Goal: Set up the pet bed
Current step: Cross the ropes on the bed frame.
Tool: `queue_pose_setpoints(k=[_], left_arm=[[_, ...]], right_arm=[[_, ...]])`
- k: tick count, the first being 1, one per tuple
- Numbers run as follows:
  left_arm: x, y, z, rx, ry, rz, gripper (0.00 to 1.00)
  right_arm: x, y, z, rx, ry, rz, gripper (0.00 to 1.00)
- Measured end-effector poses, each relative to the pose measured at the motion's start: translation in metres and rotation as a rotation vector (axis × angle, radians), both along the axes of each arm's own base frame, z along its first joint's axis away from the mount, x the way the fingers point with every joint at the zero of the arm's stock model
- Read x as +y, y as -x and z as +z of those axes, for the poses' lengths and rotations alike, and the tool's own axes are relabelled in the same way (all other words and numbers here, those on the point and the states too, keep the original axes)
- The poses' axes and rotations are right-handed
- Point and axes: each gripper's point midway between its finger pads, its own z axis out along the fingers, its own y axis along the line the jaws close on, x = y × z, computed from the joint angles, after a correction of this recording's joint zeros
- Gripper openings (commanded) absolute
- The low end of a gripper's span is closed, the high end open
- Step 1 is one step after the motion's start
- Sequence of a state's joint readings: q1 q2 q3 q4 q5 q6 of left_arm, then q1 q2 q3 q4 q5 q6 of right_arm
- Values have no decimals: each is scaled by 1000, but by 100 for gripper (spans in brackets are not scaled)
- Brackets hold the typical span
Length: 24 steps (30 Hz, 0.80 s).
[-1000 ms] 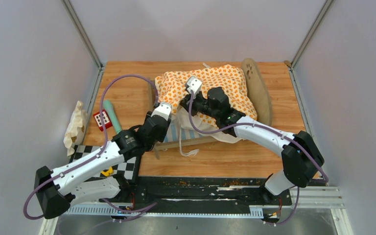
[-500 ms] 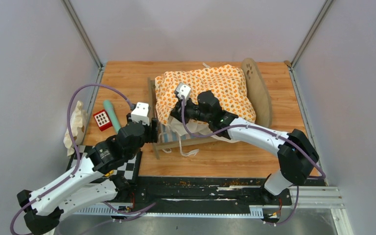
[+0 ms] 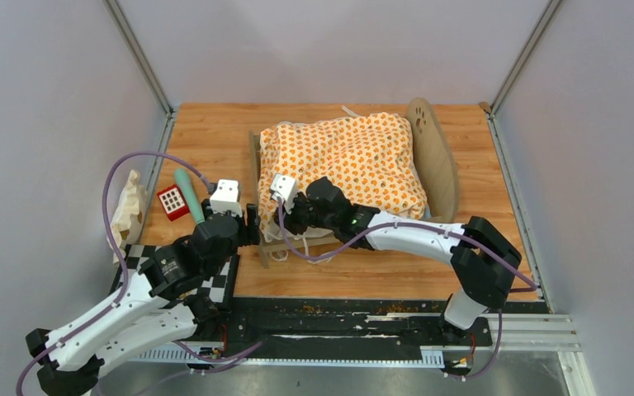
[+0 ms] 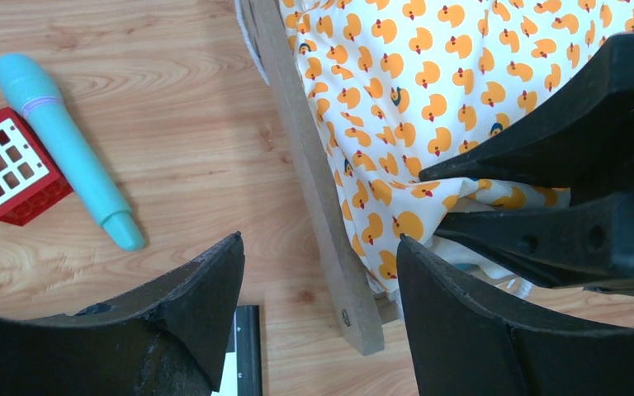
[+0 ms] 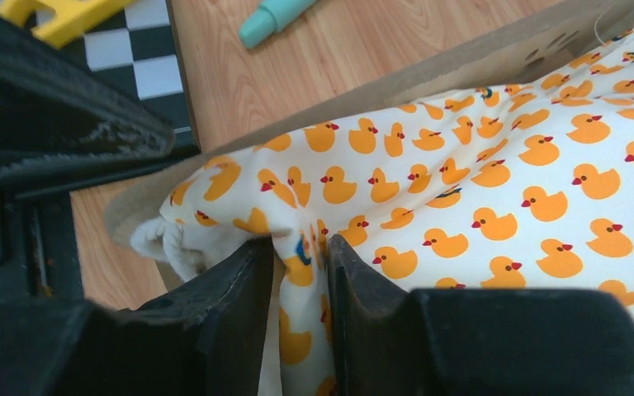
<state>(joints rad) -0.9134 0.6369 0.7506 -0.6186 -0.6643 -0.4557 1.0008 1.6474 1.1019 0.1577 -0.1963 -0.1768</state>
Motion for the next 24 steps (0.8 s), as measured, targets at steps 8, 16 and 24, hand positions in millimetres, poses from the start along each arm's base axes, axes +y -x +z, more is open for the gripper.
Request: queue_pose_setpoints(k=[8,16,24], left_arm=[[-5,-1,-4,15,-7,-12,81],[-19,-2,-14,56,1,-43,87],[-22,9,-46,129,48,-51,78]], right_arm=[[-35,-10,-24,-85,156,-94,47],[-72,-4,44,-175,89,-172,62],[-110,28,63,-99,-45,-205,58]])
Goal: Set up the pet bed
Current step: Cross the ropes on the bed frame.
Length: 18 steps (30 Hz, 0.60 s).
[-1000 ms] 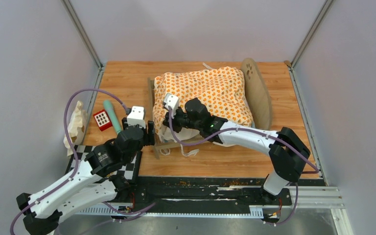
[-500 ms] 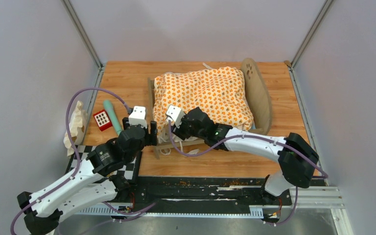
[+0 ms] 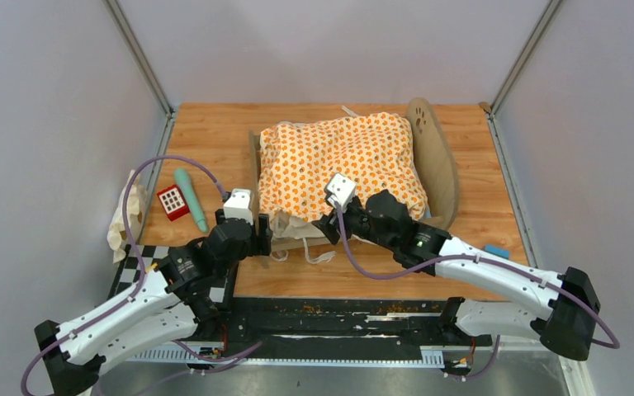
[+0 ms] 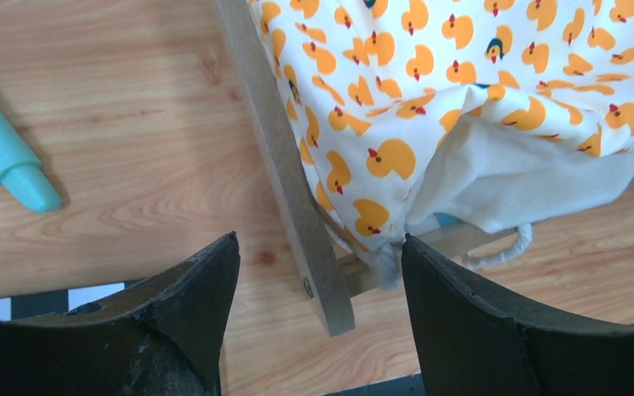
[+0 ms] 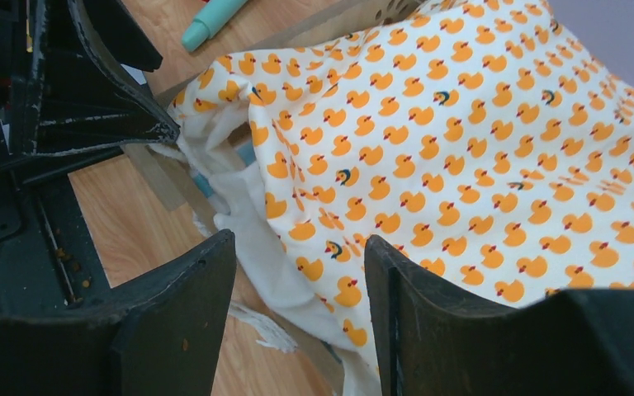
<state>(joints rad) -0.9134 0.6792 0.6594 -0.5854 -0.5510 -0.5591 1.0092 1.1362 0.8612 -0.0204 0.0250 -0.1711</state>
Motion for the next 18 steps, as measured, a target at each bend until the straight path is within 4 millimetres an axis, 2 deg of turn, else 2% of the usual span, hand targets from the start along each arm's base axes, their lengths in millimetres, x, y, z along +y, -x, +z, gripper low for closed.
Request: queue_pose_setpoints(k=[2,9,12,15,18], left_arm=[[1,4,-5,16,13,-2,77],[2,8,2,6,75,9,74],[0,6,-8,28,54,17,70],[0,4,-20,54,17,30,62],[1,3,-31,73,-20,43,59]], right_arm=[[-4,4,-8,29,-5,-7,57],[-13,13,-43,124,23,-27,55],[-16,16,-50,149,21,-35,54],[-20,19,-51,165,9,-41,53],[-23,23,-52,183,-9,-47,52]])
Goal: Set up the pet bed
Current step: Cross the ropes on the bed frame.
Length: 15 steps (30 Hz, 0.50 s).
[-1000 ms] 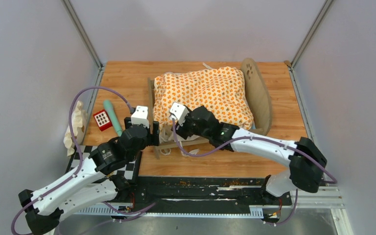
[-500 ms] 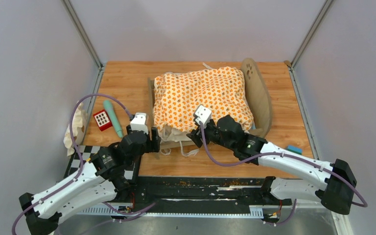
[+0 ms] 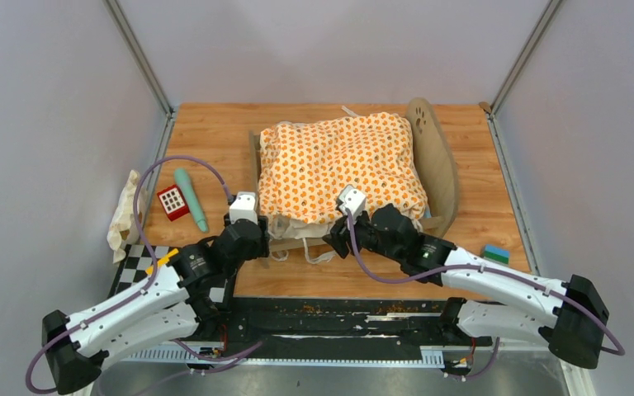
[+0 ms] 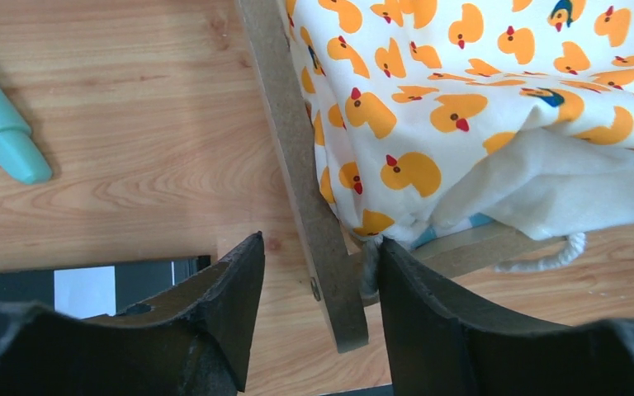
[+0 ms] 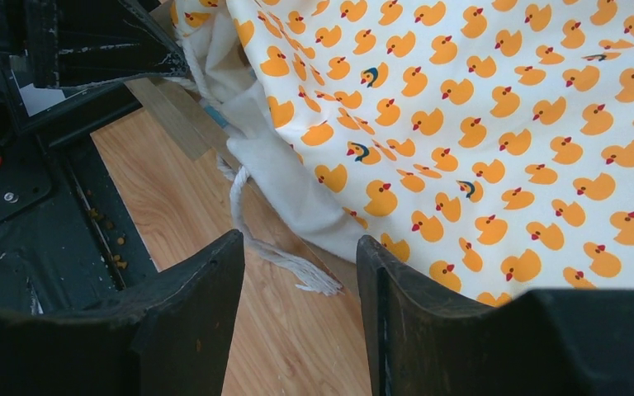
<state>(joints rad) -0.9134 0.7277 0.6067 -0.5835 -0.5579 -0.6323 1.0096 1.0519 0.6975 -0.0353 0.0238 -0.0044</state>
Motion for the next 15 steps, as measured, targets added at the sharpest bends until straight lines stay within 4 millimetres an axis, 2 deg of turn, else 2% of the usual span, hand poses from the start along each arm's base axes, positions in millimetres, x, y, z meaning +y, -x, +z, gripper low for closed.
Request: queue_pose_setpoints(k=[2,3,8,12,15], left_arm=[[1,-1,-3,5,-14,7,55],[1,-2,-4,6,-18,10,50],[-4,-5,-5,-1,11,17,14],[6,-12,-4,-18,26,101,3],[7,-14,-3,-15,28,118,0]], right_arm=[[-3,2,-1,10,-10,-5,52],[-4,3,-1,15,-14,-7,52],[-4,11,-9,45,-29,-1,51],[3,26,-23,63,-46,49,52],[11,47,-37,51,-61,116,52]])
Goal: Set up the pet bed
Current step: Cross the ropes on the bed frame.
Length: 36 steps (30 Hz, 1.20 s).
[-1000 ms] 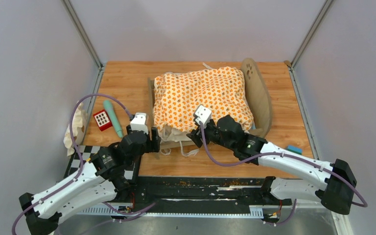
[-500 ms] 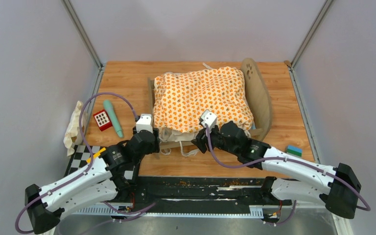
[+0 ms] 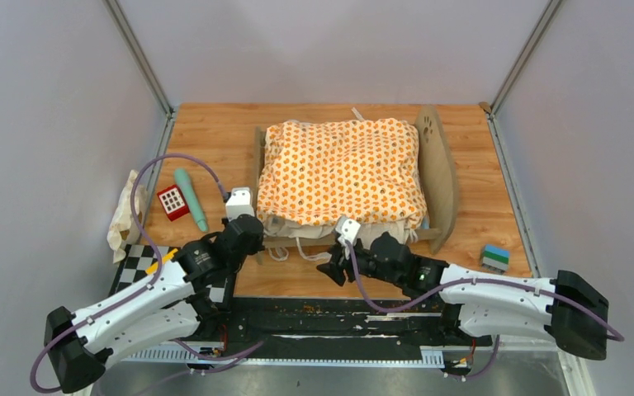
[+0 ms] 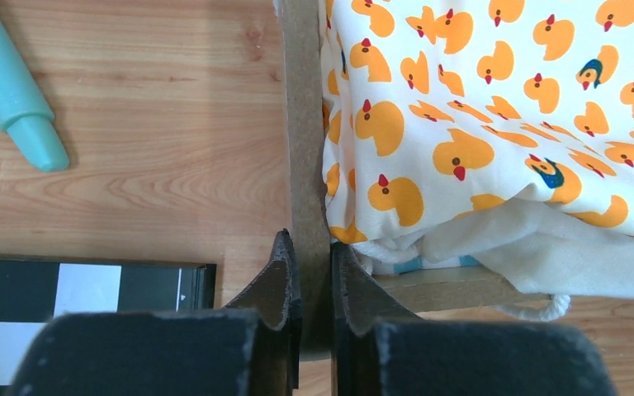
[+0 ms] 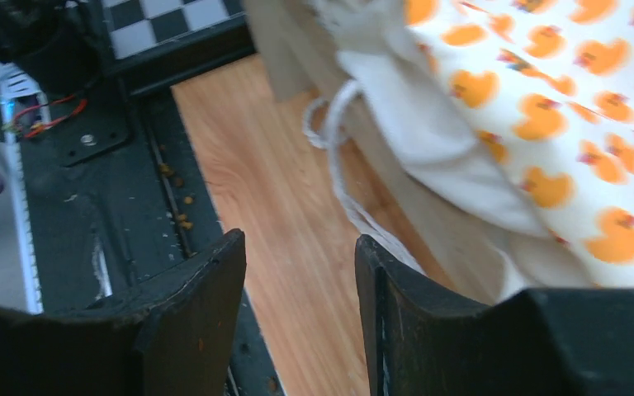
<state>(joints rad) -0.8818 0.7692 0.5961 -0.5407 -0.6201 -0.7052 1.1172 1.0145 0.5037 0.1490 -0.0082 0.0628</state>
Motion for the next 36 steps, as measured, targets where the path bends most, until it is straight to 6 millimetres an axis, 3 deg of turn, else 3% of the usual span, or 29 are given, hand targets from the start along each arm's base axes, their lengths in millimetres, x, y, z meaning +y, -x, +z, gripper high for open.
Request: queue_pose_setpoints(k=[4,8,14,17,25,36], left_arm=[[-7,-2,5,31,-34,-26,0],[-18,-9,20,30,-53,-61,0],[-24,-12,32,23,-81,-103,0],[-24,-11,34,26,-93,-114,0],[-24,-11,40,22,-106,-132,0],[-24,-11,40,23,-111,-134,0]], right_arm=[[15,30,-6,-48,-47,100,49],[30,38,-13,-87,-86,142,48],[64,51,-58,-121,12,230,48],[85,54,-76,-141,55,262,54],[129,17,-97,-277,102,163,61],[149,-38,-116,-354,200,-33,64]])
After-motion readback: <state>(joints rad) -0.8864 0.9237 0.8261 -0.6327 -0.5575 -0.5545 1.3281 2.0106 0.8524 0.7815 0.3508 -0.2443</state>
